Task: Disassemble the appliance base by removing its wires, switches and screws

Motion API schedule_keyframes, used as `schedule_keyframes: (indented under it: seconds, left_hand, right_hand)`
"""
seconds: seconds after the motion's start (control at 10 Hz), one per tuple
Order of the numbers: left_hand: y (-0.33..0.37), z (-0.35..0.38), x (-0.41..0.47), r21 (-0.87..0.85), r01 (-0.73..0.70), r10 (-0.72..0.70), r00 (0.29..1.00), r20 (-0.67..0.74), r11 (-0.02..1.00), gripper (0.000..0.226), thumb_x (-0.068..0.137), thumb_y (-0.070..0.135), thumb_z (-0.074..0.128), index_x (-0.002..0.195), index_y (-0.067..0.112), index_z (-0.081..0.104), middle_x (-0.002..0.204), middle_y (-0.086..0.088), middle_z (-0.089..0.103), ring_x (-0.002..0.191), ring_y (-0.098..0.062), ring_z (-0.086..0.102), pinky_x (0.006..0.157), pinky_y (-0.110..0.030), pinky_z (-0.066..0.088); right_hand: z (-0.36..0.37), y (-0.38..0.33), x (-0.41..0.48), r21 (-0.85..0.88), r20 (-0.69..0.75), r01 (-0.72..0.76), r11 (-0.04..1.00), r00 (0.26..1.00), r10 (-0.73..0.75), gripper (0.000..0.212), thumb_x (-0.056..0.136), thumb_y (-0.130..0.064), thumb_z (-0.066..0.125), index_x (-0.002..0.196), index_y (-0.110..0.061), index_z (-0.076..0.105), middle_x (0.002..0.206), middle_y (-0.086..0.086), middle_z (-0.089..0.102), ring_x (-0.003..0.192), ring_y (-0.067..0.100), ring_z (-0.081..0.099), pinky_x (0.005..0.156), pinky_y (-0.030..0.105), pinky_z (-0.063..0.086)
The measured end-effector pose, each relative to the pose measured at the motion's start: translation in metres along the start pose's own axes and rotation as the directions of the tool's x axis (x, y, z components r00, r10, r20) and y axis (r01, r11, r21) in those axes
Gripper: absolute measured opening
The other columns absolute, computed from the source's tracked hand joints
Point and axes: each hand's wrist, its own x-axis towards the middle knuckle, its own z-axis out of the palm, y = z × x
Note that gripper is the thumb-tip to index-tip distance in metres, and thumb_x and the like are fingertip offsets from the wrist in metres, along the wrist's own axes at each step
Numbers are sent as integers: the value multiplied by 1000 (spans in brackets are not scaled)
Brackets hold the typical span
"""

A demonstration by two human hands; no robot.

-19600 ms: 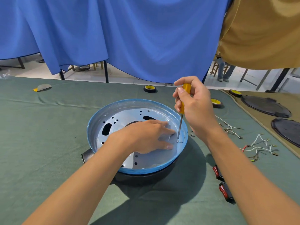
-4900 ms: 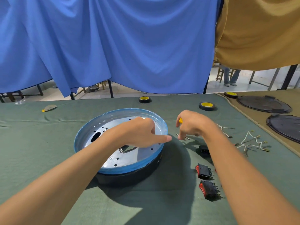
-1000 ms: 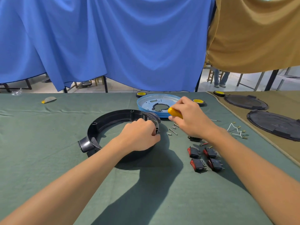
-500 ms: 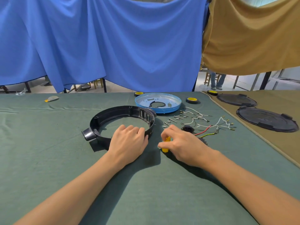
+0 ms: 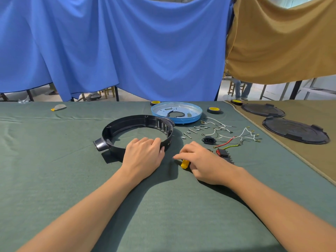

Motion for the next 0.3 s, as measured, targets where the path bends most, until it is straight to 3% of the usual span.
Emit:
schedule_keyframes:
  seconds: [0.2,0.3]
  left_hand:
    - [0,1,0,-18,3,-3,1000,-2,1000,22,88,33,59,73,17,60,60,6,62,55,-18,60,52,-29,39]
    - [0,3,0,-49,27,-26,999,27,998,23,89,35,57,74,19,60,60,8,61,54,-16,59,51,-26,37]
  right_hand:
    - [-11,0,-5,72,-76,-14,997,997,20,53,84,-1,52,131,-24,60,127,-5,53,121,6,37,104,28,38]
    - [-28,-4,-9,217,-263,-96,971,953,153,44,85,3,53,119,-20,69,120,-2,59,113,6,46,97,25,42]
